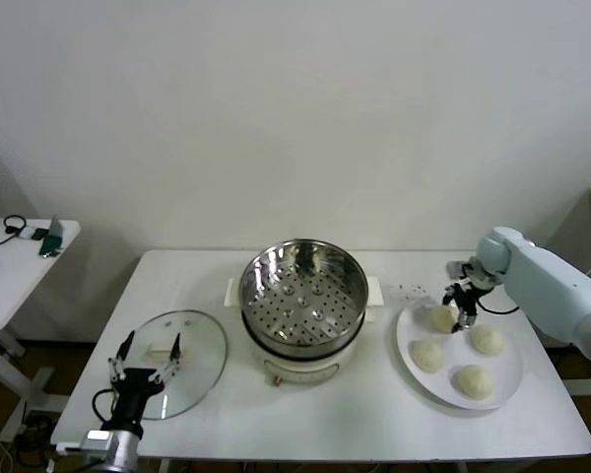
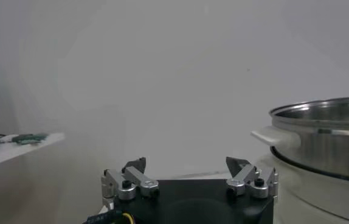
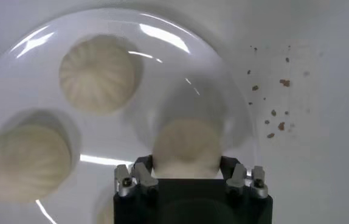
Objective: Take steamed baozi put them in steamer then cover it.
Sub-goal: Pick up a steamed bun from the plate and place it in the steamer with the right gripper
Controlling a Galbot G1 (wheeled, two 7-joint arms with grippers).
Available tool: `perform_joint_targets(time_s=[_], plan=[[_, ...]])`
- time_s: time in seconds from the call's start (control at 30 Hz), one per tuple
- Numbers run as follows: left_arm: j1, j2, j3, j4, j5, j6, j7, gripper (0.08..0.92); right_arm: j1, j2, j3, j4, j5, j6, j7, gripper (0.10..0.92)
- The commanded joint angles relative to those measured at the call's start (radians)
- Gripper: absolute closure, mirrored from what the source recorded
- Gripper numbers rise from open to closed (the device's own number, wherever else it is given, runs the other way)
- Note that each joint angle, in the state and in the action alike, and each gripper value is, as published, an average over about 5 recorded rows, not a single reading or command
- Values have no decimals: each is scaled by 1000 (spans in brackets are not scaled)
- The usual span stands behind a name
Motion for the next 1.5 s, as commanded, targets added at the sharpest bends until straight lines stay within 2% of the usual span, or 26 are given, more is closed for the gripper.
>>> perform_joint_targets(time_s=[0.03,0.27,0.63,0.8,1.17,1.5], plan=[[2,-1,-1,-2,-2,0,0,177,136,-26,-125,89,72,42,-1,314],[8,3,-4,-10,-7,2,-5,177,432,-41,-402,270,229,93,-3,313],[15,7,0,-17,-13,5,-5,177,687,119,-532,433,189,242,19,313],[13,17,6,-20,-11,5,1,177,696,241,-510,431,119,328,23,313],[12,26,10,-9,-15,1,3,177,559,460,-430,361,-32,384,40,313],[-1,43,13,-13,-15,16,2,177,423,540,-418,278,-135,414,45,313]])
